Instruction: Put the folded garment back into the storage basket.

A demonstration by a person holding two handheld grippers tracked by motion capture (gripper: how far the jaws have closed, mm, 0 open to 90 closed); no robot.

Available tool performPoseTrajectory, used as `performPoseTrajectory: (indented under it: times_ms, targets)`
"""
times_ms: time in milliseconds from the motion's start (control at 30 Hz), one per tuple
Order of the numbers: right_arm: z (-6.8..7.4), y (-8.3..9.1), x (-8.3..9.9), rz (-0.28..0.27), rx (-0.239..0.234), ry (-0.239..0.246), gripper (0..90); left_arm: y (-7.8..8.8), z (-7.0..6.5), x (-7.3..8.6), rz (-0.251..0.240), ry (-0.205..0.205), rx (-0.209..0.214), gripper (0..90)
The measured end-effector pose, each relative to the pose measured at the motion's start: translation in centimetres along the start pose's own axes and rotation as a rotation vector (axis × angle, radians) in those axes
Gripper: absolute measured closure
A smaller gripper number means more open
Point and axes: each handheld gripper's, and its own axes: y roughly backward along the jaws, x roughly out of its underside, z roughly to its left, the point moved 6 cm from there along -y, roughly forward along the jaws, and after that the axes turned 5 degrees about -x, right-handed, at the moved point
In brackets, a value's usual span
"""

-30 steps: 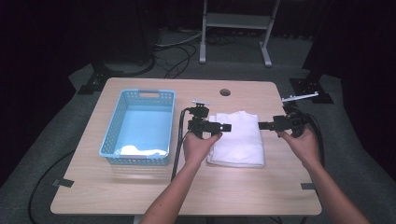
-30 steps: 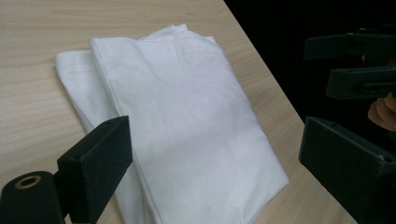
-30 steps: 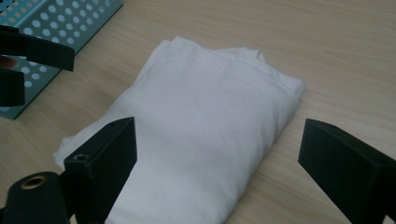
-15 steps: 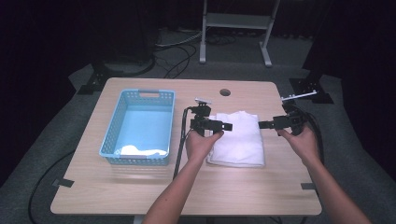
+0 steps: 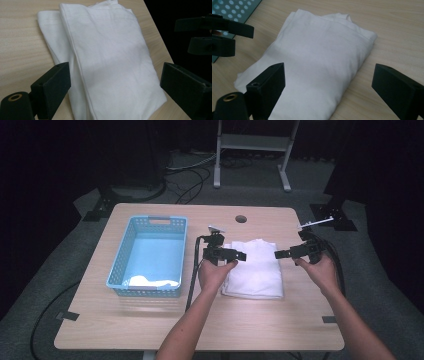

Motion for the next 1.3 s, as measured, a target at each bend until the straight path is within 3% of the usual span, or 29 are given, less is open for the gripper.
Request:
performPoseTrajectory:
  times_ms: [500, 1300]
  targets:
    - [-0.5, -1.2, 0.1, 0.033, -0.001, -0.035, 11.5, -1.0, 0.6, 0.4, 0.072, 0.048, -0.008, 9.4]
    - [-1.1, -2.8, 0.3, 0.089, 0.004, -0.077, 11.5, -2.5, 2.0, 0.7, 0.127, 0.111, -0.04, 9.4]
